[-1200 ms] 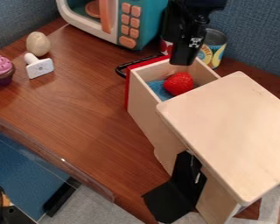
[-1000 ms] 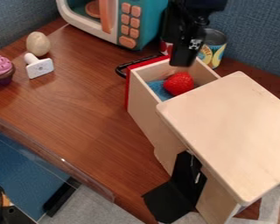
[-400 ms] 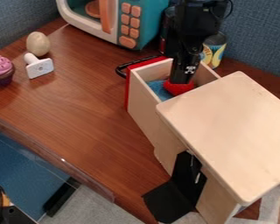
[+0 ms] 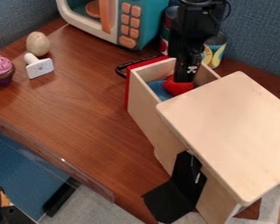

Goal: Take the red object out of the drawer and put it on the lower left side of the table

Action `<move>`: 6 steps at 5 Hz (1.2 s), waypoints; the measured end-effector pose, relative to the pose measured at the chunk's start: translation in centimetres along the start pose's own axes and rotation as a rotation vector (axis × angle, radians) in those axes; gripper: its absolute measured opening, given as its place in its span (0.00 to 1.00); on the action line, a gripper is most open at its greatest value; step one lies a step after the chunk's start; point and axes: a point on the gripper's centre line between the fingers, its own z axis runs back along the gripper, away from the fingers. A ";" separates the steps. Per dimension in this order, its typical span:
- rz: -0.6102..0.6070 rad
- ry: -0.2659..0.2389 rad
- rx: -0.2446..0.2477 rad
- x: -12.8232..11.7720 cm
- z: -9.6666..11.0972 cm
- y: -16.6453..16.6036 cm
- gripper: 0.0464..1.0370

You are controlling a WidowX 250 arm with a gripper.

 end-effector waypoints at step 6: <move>-0.206 -0.034 -0.014 0.3 -3.5 0.1 0.96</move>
